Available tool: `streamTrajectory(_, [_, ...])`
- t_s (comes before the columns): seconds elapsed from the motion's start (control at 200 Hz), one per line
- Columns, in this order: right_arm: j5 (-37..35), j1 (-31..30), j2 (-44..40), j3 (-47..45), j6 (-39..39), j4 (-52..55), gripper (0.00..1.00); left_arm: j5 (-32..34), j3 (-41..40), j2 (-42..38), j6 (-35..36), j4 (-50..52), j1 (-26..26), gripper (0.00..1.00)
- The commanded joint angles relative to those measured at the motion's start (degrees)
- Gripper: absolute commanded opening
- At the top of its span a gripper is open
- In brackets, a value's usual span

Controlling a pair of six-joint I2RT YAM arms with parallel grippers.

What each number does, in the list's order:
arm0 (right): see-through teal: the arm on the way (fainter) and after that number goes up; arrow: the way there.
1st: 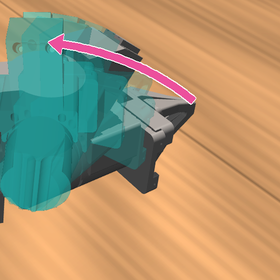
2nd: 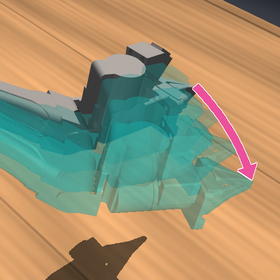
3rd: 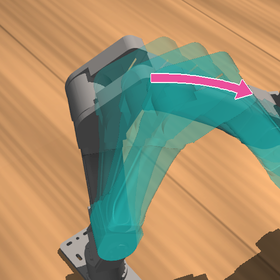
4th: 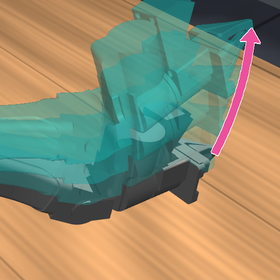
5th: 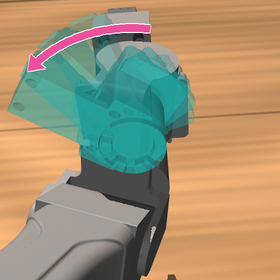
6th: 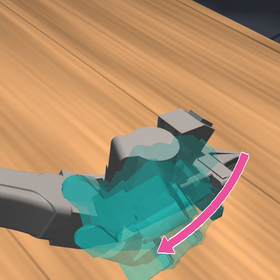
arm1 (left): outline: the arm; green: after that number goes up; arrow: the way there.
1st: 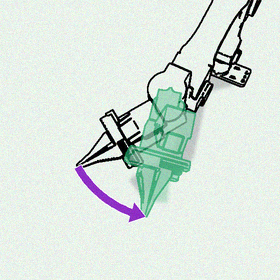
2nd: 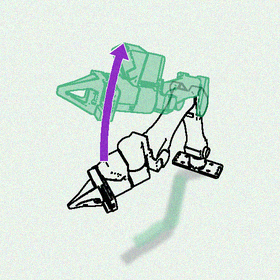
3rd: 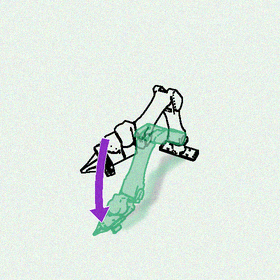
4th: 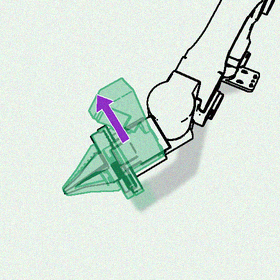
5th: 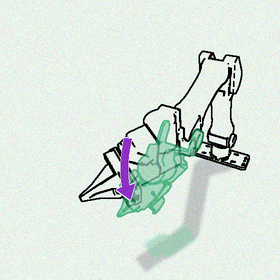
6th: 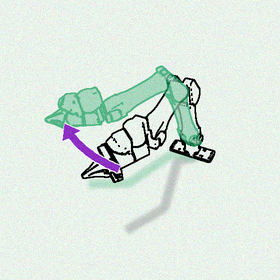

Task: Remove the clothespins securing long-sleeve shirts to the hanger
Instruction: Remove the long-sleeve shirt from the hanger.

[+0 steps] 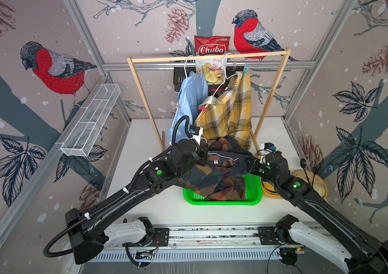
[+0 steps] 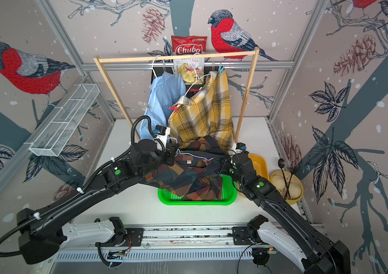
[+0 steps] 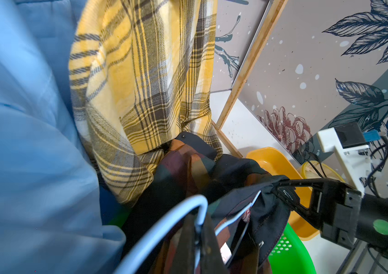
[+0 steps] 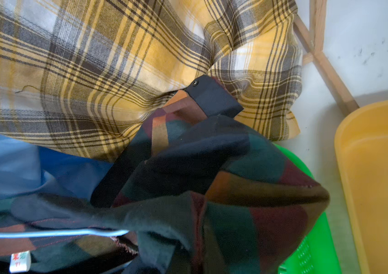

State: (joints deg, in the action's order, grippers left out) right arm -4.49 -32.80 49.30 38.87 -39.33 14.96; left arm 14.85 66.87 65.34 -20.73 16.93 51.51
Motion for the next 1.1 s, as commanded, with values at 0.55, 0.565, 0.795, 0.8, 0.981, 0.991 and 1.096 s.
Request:
streamTrajectory(0.55, [3.0, 3.4, 3.7, 0.9, 0.6, 0.9, 0.00, 1.2, -1.2, -4.9, -1.8, -4.3, -1.5, 0.00])
streamTrajectory(0.565, [2.9, 2.8, 3.7, 0.9, 0.5, 0.7, 0.00, 0.8, -0.9, -4.6, -1.8, -4.7, -1.5, 0.00])
streamTrajectory(0.795, [0.2, -6.0, 3.6, -0.7, -3.5, -3.1, 0.00, -2.1, 2.3, 2.3, -2.5, -8.9, -1.7, 0.00])
streamTrajectory(0.8, [0.1, -6.1, 3.5, -0.8, -3.6, -3.2, 0.00, -2.2, 2.4, 2.5, -2.6, -9.0, -1.7, 0.00])
streamTrajectory(0.981, [1.8, -7.2, 0.7, -6.9, -5.5, -8.1, 0.04, -5.9, 5.1, 6.0, -3.0, -11.2, -3.1, 0.00])
streamTrajectory(0.991, [2.0, -7.2, 0.5, -7.0, -5.3, -8.2, 0.06, -6.2, 5.3, 6.1, -3.0, -11.2, -3.3, 0.00])
streamTrajectory(1.096, [2.0, -6.9, -1.4, -6.4, -2.9, -7.1, 0.43, -11.1, 6.9, 7.8, -3.3, -12.7, -5.1, 0.00])
